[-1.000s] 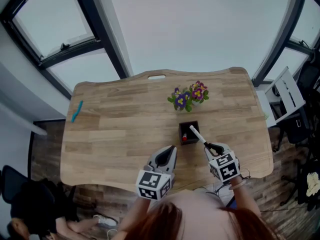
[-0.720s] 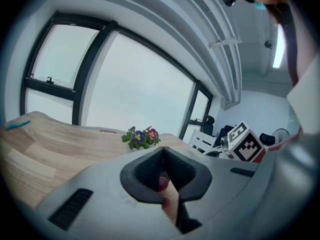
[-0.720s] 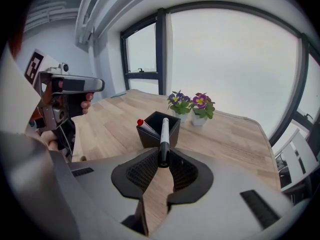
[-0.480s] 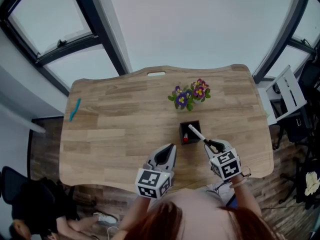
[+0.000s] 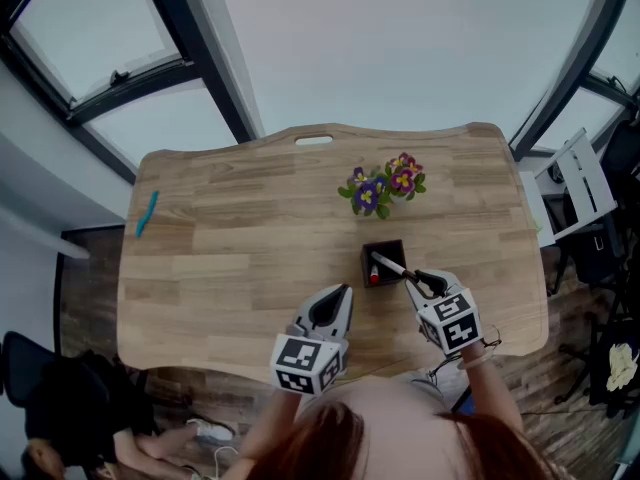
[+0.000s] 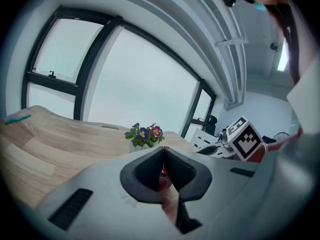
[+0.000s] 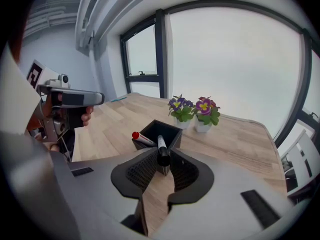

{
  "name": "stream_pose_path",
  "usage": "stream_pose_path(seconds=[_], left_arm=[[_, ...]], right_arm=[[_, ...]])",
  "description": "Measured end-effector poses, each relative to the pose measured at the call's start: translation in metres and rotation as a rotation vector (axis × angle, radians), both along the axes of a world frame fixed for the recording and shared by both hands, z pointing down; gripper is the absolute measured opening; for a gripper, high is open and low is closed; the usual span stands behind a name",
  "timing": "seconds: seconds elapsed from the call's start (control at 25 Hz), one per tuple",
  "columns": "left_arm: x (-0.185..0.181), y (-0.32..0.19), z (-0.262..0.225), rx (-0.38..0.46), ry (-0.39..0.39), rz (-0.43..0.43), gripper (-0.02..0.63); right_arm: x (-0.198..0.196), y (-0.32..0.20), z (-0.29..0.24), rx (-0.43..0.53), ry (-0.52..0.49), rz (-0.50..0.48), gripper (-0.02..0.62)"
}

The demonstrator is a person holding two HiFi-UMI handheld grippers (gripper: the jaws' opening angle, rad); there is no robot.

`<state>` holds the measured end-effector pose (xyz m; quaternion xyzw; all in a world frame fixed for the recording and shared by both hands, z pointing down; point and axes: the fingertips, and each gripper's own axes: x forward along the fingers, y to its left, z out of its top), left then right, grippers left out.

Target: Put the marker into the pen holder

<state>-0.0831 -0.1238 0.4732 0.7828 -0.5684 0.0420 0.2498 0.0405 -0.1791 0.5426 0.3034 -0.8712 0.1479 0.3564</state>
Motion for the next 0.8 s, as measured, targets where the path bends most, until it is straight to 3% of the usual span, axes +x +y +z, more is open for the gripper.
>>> stream_pose_path(seconds=[0.8], left_arm=[[-0.020,-0.011,0.007,-0.027,-0.008,-0.032,0.003]], right_arm=[[-0.020,-0.016,0.015,-0.018,-0.015,0.001,0.091]])
